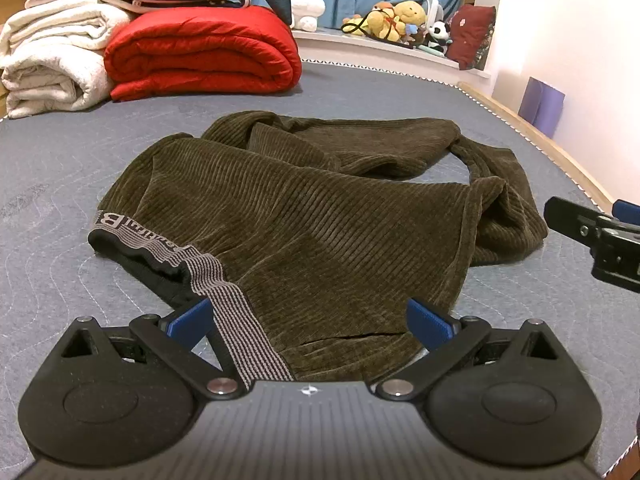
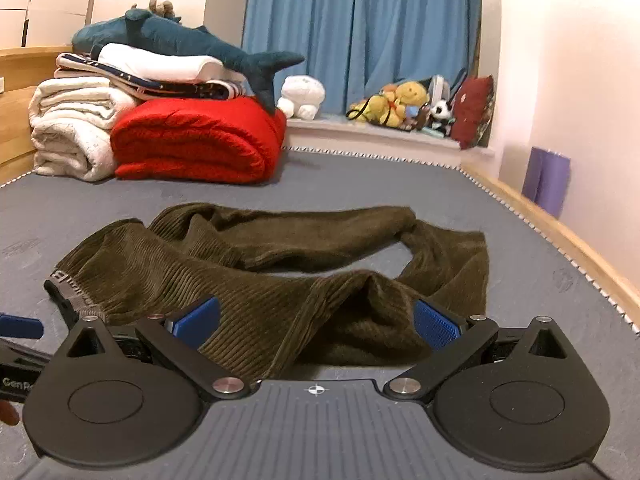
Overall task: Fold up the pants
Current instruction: 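Move both grippers over the olive corduroy pants toward the waistband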
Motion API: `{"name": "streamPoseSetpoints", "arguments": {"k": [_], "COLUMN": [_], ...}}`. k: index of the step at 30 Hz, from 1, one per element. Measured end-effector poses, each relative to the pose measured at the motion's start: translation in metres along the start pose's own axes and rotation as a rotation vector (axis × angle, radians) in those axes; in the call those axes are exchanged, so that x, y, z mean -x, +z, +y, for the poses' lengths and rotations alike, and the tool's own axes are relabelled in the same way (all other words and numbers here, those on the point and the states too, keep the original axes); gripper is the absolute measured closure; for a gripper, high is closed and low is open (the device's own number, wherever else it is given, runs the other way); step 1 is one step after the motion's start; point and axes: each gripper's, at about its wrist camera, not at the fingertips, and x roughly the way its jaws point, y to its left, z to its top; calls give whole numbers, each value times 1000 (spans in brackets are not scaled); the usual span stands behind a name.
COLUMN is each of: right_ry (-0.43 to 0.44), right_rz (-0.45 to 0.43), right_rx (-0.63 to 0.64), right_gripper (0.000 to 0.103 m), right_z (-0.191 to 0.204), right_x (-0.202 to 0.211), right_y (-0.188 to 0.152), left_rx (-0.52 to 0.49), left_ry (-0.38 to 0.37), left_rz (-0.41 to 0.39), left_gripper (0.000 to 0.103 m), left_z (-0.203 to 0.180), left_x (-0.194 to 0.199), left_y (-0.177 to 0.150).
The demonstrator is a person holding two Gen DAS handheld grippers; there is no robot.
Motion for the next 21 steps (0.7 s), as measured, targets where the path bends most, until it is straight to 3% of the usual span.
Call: {"name": "streamPoseSetpoints", "arguments": {"k": [1, 9, 21], "right_ry": [-22, -34, 15], "right_rz": [-33, -23, -12], "right_rx": [-15, 14, -4], "right_gripper": [1, 2, 1], "right_z": [-3, -4, -10], "right_x": [2, 18, 16], "right_y": [6, 14, 14], "left_rx": [-1, 5, 1], "left_ry": [1, 4, 6], "left_rz": [-2, 2, -5], "left_gripper": [0, 0, 0], "left_z": [-1, -1, -3], "left_x": [-2, -7, -11], "left_y": [-5, -20, -27]}}
